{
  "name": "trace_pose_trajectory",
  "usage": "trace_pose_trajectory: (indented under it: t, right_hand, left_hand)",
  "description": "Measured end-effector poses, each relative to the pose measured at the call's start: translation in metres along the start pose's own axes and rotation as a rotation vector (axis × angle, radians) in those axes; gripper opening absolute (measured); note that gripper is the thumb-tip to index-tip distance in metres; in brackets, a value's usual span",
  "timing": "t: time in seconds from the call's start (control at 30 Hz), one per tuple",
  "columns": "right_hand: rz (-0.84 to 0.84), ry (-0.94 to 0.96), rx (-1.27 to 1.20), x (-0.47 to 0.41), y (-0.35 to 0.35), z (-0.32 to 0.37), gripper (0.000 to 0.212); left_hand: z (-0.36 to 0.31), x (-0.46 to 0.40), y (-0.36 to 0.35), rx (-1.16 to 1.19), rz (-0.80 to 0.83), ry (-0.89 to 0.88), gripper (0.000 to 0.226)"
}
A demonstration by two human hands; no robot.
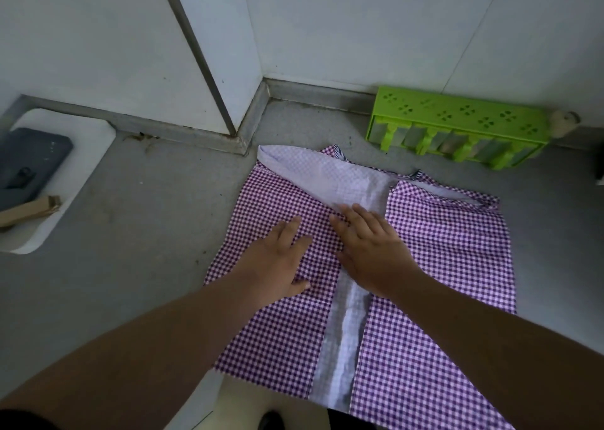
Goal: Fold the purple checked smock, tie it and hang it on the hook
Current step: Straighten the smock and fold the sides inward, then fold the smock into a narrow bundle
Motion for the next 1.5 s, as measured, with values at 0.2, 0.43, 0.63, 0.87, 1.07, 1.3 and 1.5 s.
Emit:
trace_pose_trajectory:
  t: [0.2,0.43,0.63,0.87,1.07,1.3,1.5]
  right_hand:
    - [-0.164,0.004,-0.024,0.092,-0.003,0.014,0.045]
    - [0.128,-0.305,-0.022,0.175,-0.029,0.021,0.095]
    - [0.287,-0.402,-0.043,0.179,-0.026,0.025,0.116]
    - [0.170,-0.304,-0.032,0.214,-0.024,0.061,0.100]
    - [0.176,-0.333,-0.029,0.244,-0.030,0.066,0.080]
    - [0.176,-0.518,-0.137,0.254,-0.013,0.070,0.042]
    - [0.118,-0.625,-0.155,0.258,0.025,0.067,0.024]
  left_hand:
    - [-0.010,0.039,-0.018,-0.086,-0.211,-0.279,0.059]
    - [-0.019,0.062,-0.048,-0.008,0.296,-0.044,0.085]
    - [-0.028,0.071,-0.044,-0.044,0.172,-0.101,0.093]
    - [-0.020,0.115,-0.060,-0.221,0.219,-0.207,0.121]
    - [-0.022,0.131,-0.070,-0.294,0.344,-0.081,0.112]
    - [-0.014,0.144,-0.039,-0.214,0.242,-0.091,0.045]
    - [0.004,0.148,-0.006,-0.093,0.288,-0.044,0.033]
Point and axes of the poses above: each hand's wrist, its own x-axis away from the middle knuckle, its own y-axis out of the back of the hand, z = x × y, the point moved 4 cm from there along -x, towards the middle knuckle, and after that the axes turned 11 degrees about -x, right-handed, at the moved point
